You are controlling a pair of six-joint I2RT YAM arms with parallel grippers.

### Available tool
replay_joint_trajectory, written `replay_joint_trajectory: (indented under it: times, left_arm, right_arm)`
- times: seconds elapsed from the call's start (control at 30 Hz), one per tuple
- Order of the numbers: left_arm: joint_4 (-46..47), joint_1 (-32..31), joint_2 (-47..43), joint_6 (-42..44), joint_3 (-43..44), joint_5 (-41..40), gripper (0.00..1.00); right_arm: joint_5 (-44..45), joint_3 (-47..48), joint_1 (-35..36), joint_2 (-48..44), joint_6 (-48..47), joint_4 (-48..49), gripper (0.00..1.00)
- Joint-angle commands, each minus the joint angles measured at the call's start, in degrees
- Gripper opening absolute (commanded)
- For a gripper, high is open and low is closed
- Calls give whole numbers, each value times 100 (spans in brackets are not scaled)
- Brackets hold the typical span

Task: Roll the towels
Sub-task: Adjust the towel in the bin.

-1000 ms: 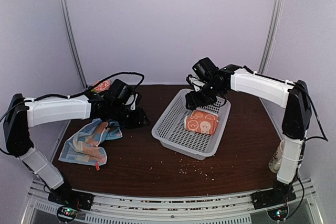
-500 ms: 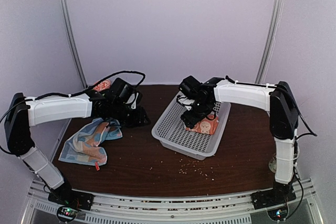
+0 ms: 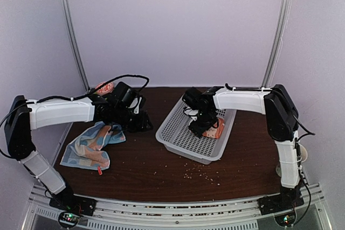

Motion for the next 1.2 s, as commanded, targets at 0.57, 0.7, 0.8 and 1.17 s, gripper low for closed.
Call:
replay_joint_trajectory:
  times: [0.57,0.7,0.8,1.17]
  left_arm:
    - [230,56,314,80,21,89,31]
    - [220,55,373,94,90,108,31]
    - [226,63,413,95,120,121,31]
    - [200,65,550,100,233,248,31]
  right_arm:
    - [-504,222,-381,174,135,-277,19]
    - [-994,329,-609,-15,355,-345,1]
    - [-1674,329,-861,-268,596,-291,0]
    - [-4129,-35,-1882,-666,1931,653,0]
